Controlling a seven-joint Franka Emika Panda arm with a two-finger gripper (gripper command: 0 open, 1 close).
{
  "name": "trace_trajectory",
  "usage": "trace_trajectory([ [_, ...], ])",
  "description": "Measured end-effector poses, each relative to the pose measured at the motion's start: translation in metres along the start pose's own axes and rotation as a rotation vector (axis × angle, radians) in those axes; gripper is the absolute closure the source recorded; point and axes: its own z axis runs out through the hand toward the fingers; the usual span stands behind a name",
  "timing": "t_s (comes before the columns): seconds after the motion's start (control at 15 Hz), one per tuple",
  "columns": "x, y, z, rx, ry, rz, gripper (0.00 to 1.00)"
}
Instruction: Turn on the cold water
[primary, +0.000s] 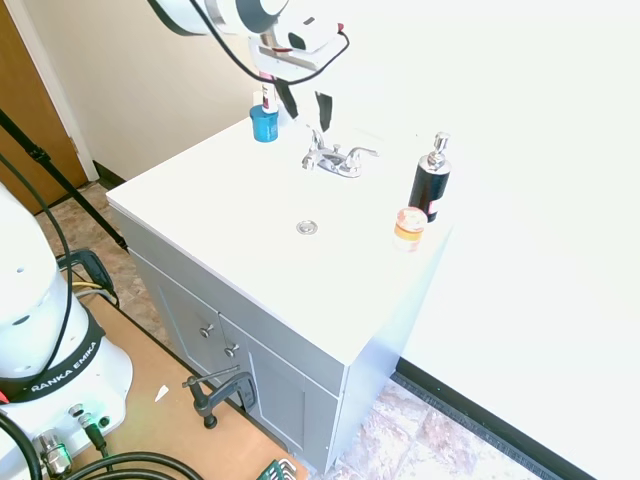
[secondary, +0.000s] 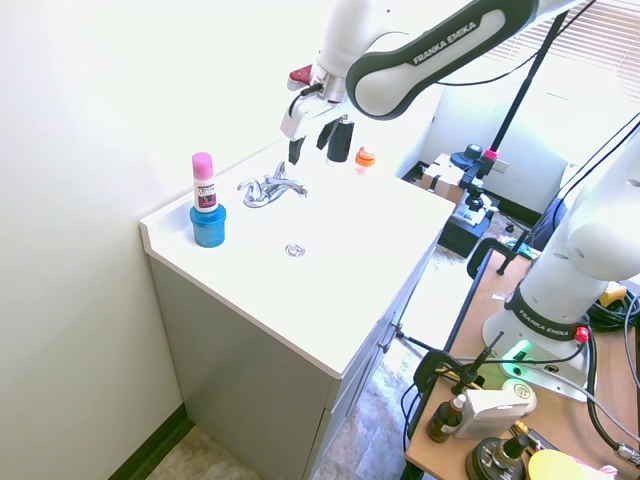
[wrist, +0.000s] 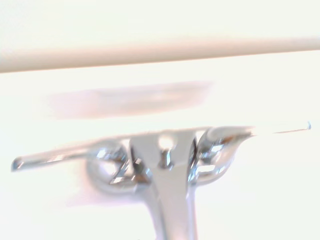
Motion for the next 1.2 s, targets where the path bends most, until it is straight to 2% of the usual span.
trace_trajectory([
  [0.2,0.039,-0.016,0.028,-0.008,0.095,0.007,0.00],
  [0.33,0.054,-0.022,0.045,-0.022,0.123,0.008,0.00],
  [0.73,0.078,-0.027,0.081,-0.070,0.149,0.015,0.00],
  [1.2,0.091,-0.014,0.098,-0.126,0.155,0.024,0.00],
])
